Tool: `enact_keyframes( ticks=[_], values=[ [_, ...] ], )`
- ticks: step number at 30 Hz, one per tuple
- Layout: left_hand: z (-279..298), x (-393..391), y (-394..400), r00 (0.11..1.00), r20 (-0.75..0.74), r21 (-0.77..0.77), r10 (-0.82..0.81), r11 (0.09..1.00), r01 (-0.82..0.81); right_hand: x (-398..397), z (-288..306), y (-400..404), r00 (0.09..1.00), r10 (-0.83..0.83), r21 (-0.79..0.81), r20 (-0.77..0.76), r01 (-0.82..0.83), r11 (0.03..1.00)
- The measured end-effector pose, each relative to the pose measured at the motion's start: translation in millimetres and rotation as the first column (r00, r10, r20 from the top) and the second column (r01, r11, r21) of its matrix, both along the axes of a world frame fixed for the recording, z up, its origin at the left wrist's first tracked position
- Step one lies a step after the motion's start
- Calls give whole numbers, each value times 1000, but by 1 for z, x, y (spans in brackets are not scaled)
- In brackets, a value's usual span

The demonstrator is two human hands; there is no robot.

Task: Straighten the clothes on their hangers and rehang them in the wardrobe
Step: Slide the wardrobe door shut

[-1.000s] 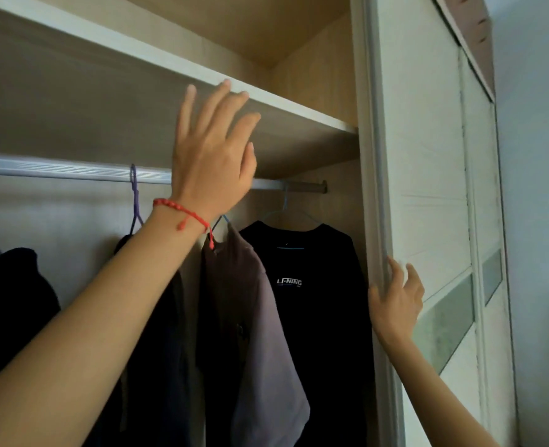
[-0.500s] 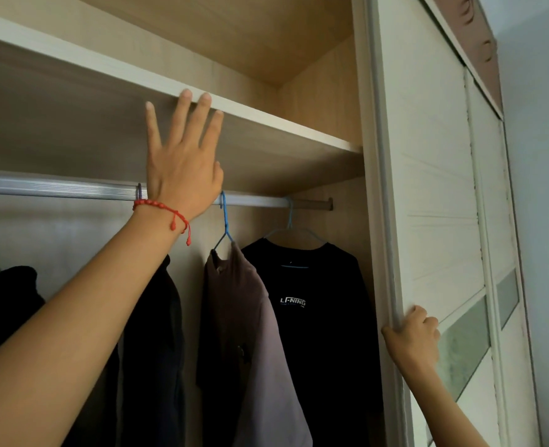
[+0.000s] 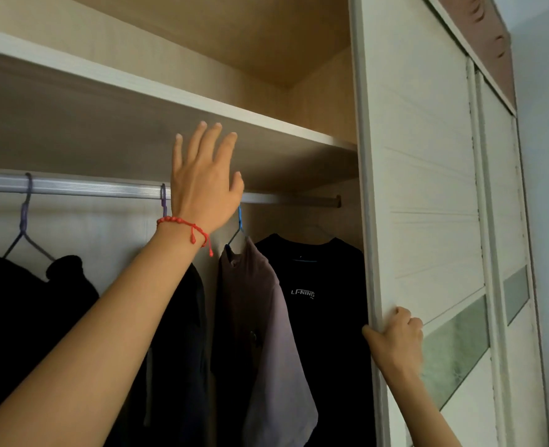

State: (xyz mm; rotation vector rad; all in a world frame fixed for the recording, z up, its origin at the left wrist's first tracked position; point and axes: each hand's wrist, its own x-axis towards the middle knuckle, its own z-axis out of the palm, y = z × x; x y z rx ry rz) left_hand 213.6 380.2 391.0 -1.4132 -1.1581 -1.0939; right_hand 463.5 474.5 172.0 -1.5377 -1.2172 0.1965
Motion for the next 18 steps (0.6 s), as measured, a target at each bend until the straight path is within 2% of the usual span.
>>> enact_keyframes(
  ticks=[6, 12, 18],
  values=[
    [-40, 0, -57, 991, 15, 35, -133, 991, 133, -52, -4, -57, 999, 23, 26, 26, -23, 999],
    [-77, -1, -146, 973, 41, 85, -228, 971, 224, -106, -9, -124, 994, 98, 38, 58, -100, 994],
    [-99, -20, -242, 964, 6, 207, -266, 943, 259, -155, -10, -188, 975, 209, 53, 75, -213, 976]
  ],
)
